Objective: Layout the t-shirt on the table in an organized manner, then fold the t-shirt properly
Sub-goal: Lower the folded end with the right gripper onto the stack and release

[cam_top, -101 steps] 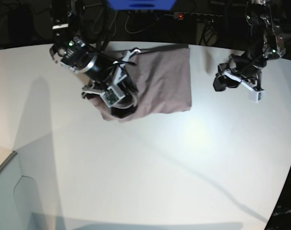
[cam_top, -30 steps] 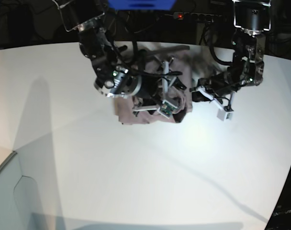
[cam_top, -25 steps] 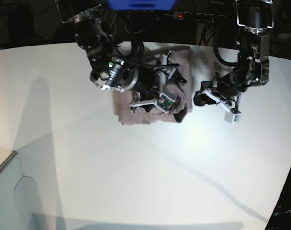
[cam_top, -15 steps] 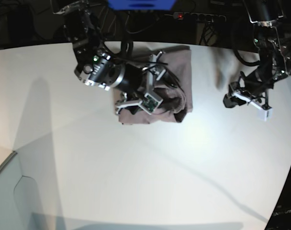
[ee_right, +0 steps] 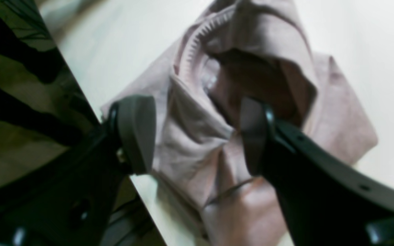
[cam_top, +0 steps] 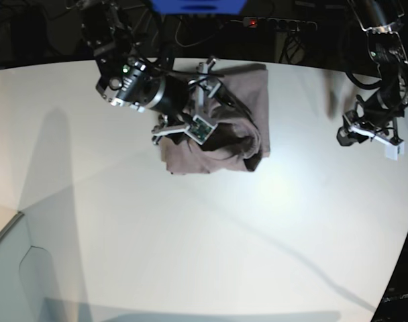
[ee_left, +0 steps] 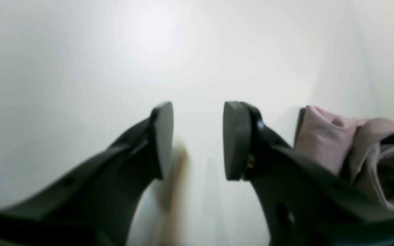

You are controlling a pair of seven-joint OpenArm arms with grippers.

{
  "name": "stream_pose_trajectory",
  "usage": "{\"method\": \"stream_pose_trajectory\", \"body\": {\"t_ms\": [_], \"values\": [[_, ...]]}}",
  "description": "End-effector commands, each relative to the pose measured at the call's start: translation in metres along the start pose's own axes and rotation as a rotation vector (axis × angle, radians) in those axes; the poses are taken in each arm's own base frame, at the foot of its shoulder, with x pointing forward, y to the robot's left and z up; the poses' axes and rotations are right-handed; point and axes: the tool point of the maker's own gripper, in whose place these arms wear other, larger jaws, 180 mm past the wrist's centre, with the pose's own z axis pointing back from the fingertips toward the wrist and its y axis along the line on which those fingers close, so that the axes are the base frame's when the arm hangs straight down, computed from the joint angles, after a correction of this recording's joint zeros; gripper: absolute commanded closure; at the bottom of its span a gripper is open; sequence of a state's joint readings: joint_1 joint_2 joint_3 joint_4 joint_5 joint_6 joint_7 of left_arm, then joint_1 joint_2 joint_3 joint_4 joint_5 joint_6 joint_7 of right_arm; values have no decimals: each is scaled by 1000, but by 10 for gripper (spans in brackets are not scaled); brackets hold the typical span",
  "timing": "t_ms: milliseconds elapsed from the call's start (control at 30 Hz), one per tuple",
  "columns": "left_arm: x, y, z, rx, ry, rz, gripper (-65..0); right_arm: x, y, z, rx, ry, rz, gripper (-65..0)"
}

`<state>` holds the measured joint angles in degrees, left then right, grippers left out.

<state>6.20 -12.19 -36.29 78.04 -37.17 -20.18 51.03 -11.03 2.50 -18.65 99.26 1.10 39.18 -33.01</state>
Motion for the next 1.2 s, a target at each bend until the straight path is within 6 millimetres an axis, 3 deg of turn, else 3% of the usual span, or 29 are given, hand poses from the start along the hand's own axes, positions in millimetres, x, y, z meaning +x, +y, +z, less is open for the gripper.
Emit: {"method": "stream_pose_trajectory", "body": {"t_ms": [0,267,467,600,800,1000,1167], "values": [[16,-3,4,-16,-42,-17,-238,15,1,1,11,-56,9,-395],[17,0,6,-8,-49,-10,-238,-13,6,-11,42,14,-38,-396],[17,0,6,-8,-50,-9,-238,-19,18,-8,61,23,-45,-396],[17,0,6,-8,-50,-9,-238,-13,53,-9,142,13,-2,-396],[19,-1,5,-11,-53,-10,-238,-22,92,-6,254,43,73,-396],[19,-1,5,-11,-53,-10,-238,-27,89,-3,253,55,89,-396],[18,0,6,-9,-50,-10,-238,-18,75,4,211,31,104,-396]]}}
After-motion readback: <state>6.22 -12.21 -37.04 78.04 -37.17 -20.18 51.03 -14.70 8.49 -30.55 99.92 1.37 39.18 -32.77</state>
